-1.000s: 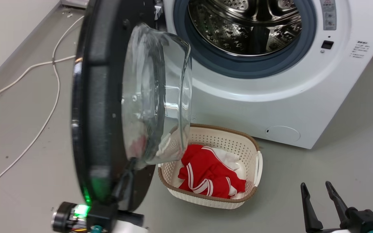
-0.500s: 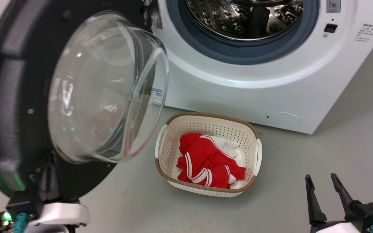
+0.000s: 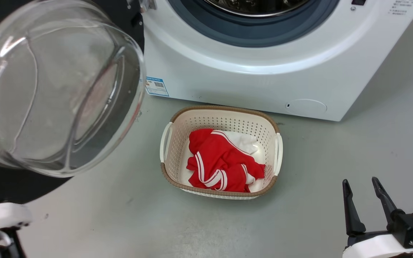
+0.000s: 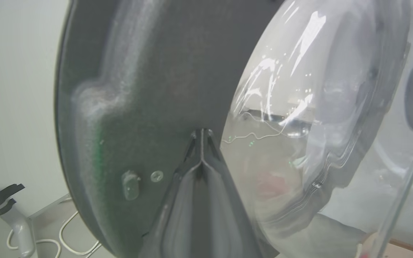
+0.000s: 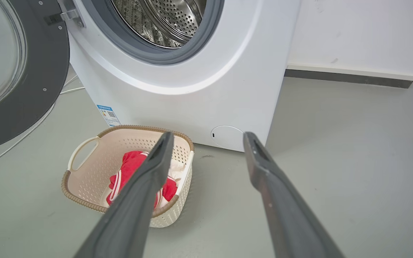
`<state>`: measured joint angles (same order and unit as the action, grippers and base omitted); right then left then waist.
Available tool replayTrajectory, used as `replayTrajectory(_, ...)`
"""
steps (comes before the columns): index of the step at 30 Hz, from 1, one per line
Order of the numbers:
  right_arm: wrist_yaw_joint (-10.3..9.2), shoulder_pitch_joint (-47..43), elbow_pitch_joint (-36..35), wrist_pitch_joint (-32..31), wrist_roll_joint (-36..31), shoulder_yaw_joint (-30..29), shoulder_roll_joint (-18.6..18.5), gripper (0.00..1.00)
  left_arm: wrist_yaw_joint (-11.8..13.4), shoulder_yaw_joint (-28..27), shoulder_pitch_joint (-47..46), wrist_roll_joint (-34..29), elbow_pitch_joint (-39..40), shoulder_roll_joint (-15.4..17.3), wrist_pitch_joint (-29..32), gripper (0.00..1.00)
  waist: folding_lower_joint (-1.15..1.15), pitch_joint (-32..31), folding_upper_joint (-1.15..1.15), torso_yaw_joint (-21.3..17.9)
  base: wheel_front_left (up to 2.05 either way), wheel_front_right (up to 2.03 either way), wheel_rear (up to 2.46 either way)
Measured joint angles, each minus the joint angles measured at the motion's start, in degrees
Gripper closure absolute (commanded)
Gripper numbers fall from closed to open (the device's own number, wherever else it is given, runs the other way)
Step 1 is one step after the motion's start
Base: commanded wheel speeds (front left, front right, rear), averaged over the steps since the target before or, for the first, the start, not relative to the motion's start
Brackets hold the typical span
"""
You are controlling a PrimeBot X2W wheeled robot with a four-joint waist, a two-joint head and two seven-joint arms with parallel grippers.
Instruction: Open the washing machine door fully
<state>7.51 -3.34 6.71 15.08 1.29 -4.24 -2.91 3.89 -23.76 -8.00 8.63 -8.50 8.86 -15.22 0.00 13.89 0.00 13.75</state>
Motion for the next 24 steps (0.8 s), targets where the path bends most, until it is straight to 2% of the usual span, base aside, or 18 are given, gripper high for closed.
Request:
replayTrajectory(9, 0.0, 1.1, -0.1, 0.0, -0.4, -0.1, 0.0, 0.0, -2.3, -7.3, -5.0, -1.0, -5.4, 3.3, 0.0, 1.0, 0.0, 2.5, 0.0, -1.5, 0.0, 0.0, 0.0)
replayTrajectory(17, 0.0, 2.3, -0.2, 0.0, -0.9, -0.1, 0.0, 0.0, -4.4, -11.3, -10.1, -1.9, -12.2, 8.4, 0.0, 1.0, 0.0, 4.0, 0.0, -2.8, 0.0, 0.0, 0.0)
replayTrajectory(24, 0.0, 2.5, -0.2, 0.0, -0.9, -0.2, 0.0, 0.0, -5.3, -14.0, -12.4, -2.4, -16.5, 10.7, 0.0, 1.0, 0.0, 4.5, 0.0, -3.9, 0.0, 0.0, 0.0)
